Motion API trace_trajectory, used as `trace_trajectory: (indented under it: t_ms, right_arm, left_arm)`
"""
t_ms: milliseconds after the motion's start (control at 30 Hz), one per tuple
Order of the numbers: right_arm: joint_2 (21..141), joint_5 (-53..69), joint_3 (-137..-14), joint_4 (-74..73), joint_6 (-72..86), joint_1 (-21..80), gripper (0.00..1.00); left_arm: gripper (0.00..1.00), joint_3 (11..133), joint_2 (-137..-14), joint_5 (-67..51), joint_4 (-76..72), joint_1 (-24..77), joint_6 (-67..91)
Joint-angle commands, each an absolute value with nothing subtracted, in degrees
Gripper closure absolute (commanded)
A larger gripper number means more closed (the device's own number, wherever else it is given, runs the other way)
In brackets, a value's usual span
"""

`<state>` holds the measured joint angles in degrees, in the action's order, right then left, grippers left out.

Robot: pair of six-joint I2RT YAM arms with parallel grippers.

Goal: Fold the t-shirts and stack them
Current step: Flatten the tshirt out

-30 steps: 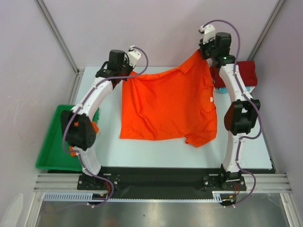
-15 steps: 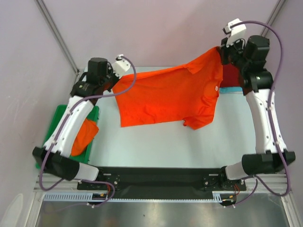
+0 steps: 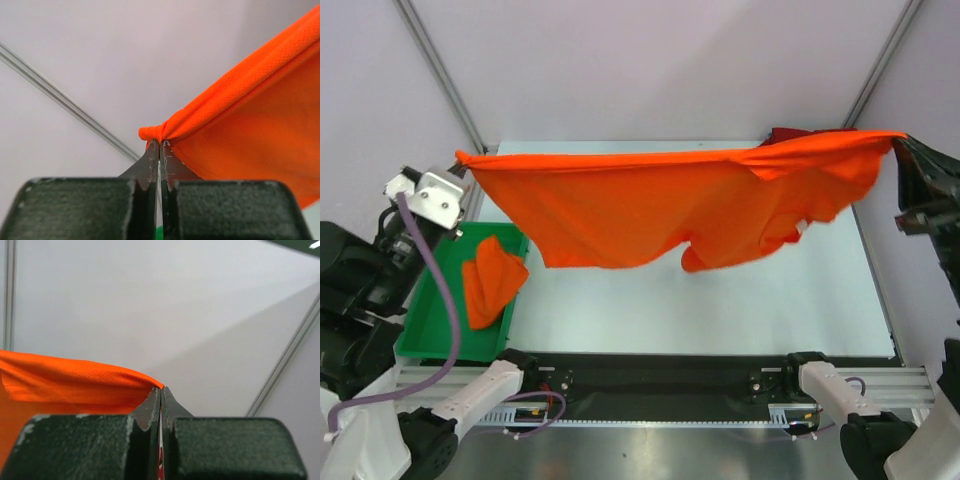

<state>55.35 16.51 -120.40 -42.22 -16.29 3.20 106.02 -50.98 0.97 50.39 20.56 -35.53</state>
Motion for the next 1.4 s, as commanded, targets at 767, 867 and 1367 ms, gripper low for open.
trace_trajectory:
  t_ms: [767,867,1367]
  right_arm:
    - [81.8,23.6,-77.7,-14.7,-20.5,1.1,1.00]
    - [92.5,24.2,-81.0,-13.7,-21.8,1.2,1.00]
    - [143.1,25.0,-138.8,-27.8,-18.5,0.5,1.00]
  left_arm:
    - [1.00,75.7,-82.9,-2.6,38.1,14.6,-35.9]
    - [0.99,79.1,-92.7,-2.9,35.6,13.3,-36.1]
    - [1.00,110.9,-124.3,1.7,37.4,9.0,-35.5]
